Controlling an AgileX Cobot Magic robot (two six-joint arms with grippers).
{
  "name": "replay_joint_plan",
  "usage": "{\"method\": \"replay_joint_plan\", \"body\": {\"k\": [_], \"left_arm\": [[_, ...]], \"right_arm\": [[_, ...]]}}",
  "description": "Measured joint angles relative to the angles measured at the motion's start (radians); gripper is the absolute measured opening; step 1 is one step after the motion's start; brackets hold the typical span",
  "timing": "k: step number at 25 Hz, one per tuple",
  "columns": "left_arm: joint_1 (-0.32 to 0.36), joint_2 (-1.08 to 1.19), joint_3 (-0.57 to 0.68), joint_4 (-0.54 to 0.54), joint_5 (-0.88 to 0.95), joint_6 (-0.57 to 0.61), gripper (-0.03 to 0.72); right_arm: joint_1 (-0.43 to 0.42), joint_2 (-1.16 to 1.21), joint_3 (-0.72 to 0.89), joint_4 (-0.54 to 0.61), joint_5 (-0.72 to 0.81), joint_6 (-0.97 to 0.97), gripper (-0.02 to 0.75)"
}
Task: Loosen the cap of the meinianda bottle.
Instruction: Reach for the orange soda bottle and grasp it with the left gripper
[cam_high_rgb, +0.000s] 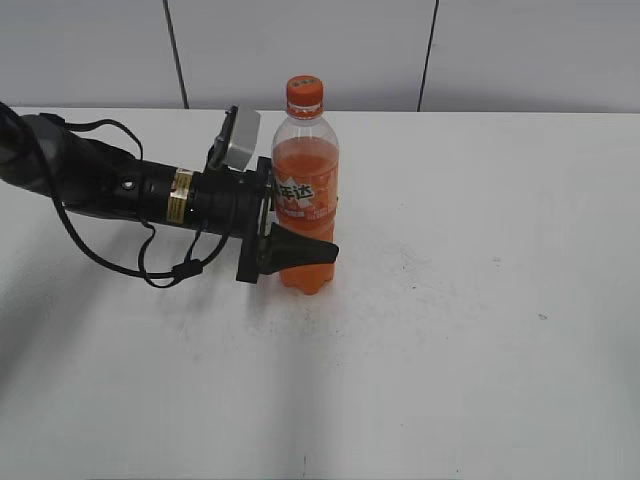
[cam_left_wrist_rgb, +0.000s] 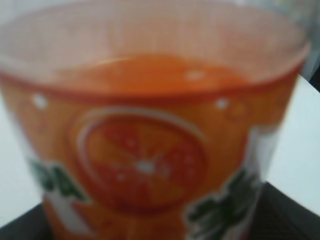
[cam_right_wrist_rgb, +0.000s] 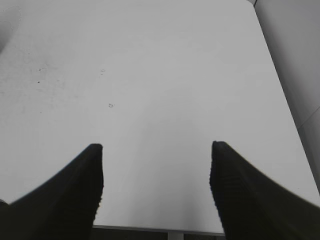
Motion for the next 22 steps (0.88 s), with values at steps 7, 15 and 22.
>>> {"method": "replay_joint_plan", "body": {"k": [7, 15, 22], "left_arm": [[-0.008, 0.011, -0.004, -0.02, 0.002, -0.005, 0.454], [-0.008, 0.014, -0.004, -0.033, 0.002, -0.005, 0.412], [-0.008, 0.015, -0.004, -0.036, 0.002, -0.005, 0.412]], "right_arm": [[0.0, 0.0, 0.0, 0.0, 0.001, 0.0, 0.503], [0.0, 0.0, 0.0, 0.0, 0.0, 0.0, 0.503], [0.0, 0.0, 0.0, 0.0, 0.0, 0.0, 0.503]]}}
